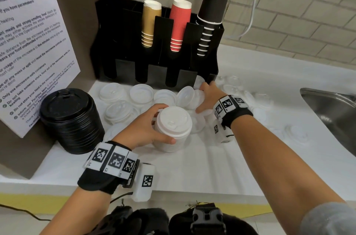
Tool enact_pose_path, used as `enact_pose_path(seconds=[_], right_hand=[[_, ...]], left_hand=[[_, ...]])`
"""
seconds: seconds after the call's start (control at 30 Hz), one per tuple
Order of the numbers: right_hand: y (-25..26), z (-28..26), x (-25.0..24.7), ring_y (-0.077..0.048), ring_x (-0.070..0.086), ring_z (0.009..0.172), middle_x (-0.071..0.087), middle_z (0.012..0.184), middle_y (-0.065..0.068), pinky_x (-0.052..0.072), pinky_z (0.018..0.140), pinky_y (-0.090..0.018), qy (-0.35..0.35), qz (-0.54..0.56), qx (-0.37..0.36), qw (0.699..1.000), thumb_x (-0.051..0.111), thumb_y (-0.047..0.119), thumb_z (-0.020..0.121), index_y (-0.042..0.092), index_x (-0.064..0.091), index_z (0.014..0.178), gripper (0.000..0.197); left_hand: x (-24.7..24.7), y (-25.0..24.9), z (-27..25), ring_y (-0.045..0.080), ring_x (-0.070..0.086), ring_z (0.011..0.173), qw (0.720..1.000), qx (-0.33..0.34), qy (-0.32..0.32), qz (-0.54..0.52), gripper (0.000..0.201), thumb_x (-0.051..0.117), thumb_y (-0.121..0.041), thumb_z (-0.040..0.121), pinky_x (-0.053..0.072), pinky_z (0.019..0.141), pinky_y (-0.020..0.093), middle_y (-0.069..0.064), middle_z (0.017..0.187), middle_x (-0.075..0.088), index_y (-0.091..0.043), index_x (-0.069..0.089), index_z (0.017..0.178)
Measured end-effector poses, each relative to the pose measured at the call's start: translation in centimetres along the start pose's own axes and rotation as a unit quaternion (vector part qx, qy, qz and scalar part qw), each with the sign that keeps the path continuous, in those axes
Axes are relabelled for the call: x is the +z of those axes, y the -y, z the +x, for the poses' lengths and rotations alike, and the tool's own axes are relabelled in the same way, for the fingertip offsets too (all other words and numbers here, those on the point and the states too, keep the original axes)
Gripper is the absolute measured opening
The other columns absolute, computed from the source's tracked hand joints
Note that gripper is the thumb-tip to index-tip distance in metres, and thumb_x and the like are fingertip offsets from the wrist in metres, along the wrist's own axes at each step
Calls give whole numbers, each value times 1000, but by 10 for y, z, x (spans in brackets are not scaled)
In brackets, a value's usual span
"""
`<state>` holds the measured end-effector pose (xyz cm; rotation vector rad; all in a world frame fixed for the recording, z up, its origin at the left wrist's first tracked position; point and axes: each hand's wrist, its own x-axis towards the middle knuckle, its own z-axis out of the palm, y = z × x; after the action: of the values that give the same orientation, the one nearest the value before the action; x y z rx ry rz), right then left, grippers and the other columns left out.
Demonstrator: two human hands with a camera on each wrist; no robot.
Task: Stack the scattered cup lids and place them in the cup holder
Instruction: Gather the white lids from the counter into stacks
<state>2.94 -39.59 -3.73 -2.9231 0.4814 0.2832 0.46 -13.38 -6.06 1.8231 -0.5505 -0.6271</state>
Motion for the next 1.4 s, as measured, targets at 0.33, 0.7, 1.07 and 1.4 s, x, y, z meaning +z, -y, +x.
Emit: enact_pose_path(seconds=[0.33,0.7,1.07,1.4], right_hand=[[-23,-24,-34,-23,53,94,53,111,-10,42,76,-26,-130,241,42,961,61,3,85,16,59,119,36],[30,-96,6,-19,54,80,51,86,-4,45,77,-29,-119,648,-46,750,55,-6,87,21,64,97,30],[45,-115,14,-14,54,116,55,127,10,48,98,-31,-22,482,-82,872,84,29,70,39,63,115,51],[51,-121,13,-9,47,118,49,124,5,42,95,-24,-36,379,-166,910,85,18,67,37,59,117,59]], left_hand=[[-1,-1,-1,-2,48,107,1000,2,4,3,84,90,-14,62,41,81,13,-22,121,51,-38,44,128],[-1,2,0,-8,50,108,1000,15,4,2,82,92,-18,60,40,79,9,-23,121,55,-44,46,123],[-2,1,3,-4,53,106,1000,19,5,12,84,92,-18,60,43,76,11,-21,118,57,-38,46,127],[1,0,3,-8,54,101,1000,20,-3,17,83,92,-19,58,44,69,8,-21,116,58,-39,46,124]])
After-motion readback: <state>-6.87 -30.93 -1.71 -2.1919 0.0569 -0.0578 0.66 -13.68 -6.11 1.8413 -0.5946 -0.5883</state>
